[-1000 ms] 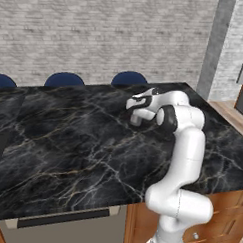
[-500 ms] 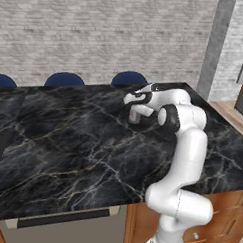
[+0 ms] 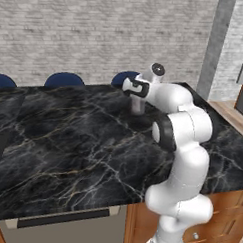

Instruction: Place the beer and liquor on the top shelf of the fridge to keep them out of children's reach, and place the sweet potato on lower shelves for easy access.

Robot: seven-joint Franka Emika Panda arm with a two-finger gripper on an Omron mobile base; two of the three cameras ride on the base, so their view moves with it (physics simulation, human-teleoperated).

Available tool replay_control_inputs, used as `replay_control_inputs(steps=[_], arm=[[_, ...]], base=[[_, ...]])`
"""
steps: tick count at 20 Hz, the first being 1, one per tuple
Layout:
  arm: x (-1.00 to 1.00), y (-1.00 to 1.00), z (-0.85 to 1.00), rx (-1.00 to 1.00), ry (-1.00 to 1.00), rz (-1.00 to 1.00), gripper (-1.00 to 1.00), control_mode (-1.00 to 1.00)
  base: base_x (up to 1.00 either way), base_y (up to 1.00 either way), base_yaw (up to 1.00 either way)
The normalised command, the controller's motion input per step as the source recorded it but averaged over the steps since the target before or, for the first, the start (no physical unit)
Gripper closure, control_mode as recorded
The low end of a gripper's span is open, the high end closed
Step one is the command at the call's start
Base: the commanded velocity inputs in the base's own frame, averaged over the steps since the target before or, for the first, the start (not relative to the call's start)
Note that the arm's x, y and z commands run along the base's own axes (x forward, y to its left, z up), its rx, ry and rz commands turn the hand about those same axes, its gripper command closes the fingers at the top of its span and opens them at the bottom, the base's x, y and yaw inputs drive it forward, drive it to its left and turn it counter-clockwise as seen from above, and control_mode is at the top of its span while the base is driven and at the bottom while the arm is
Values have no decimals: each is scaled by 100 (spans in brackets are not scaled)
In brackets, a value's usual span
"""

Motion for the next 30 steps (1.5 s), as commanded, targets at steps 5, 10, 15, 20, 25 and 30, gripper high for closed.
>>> replay_control_inputs(steps=[5, 10, 15, 20, 25, 30], arm=[[-100, -22, 100, -14, 0, 5, 100, -100], [-100, -27, 79, -12, 0, 6, 100, -100], [-100, -33, 39, -7, 0, 5, 100, -100], [-100, -40, 0, 0, -15, 0, 100, -100], [-100, -6, 8, 3, -8, 0, 100, -100], [-100, 5, 25, 1, -1, -6, 100, -100]], base=[[0, 0, 0], [0, 0, 0], [0, 0, 0], [0, 0, 0], [0, 0, 0], [0, 0, 0]])
